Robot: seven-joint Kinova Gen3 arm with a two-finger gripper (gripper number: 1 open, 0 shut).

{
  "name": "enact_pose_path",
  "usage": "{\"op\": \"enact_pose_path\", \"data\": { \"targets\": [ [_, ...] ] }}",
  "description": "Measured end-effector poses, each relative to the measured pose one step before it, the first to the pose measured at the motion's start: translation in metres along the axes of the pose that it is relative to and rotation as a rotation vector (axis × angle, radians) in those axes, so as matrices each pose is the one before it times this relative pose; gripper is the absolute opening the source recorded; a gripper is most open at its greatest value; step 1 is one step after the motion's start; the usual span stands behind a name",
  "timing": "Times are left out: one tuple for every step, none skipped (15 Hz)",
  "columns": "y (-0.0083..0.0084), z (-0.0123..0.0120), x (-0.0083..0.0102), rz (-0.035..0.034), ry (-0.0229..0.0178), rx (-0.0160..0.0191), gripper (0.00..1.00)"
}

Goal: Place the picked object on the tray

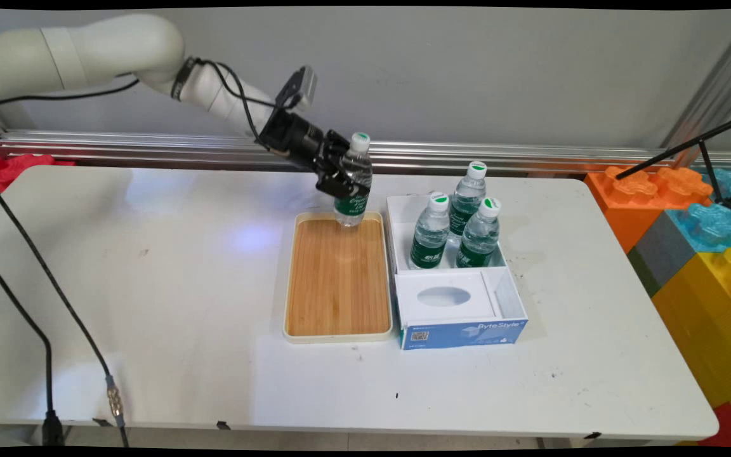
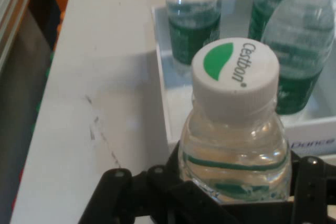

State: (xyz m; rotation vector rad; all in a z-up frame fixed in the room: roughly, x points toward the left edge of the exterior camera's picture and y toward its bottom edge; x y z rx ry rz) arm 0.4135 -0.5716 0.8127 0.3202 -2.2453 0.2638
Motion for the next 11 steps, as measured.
{"op": "enact_pose_path", "data": {
  "targets": [
    [-0.00022,0.00460,-0.00678,-0.00122,-0.00402,0.00041,0.00],
    [-0.00024,0.00467,-0.00626,-0.00096,-0.00280,0.00046,0.00],
    [-0.00020,0.00444,-0.00393,0.00007,-0.00070,-0.00100,0.00],
    [-0.00003,0.00264,-0.00225,0.00014,0.00042,-0.00031,0.00],
    [0.00015,0.00346,-0.00308,-0.00028,0.00105,-0.00041,0.00],
    [-0.00011,0.00383,-0.00245,0.00049,0.00207,-0.00081,0.00],
    [-0.00012,0.00359,-0.00114,0.00316,0.00265,-0.00204,0.00],
    [0.00012,0.00212,-0.00078,0.00265,0.00248,-0.00146,1.00],
    [-0.00007,0.00121,-0.00007,0.00248,0.00145,-0.00078,1.00],
    [-0.00026,0.00218,0.00040,0.00439,0.00147,-0.00217,1.00],
    [-0.00039,0.00077,0.00030,0.00462,-0.00064,0.00016,1.00]
  ]
}}
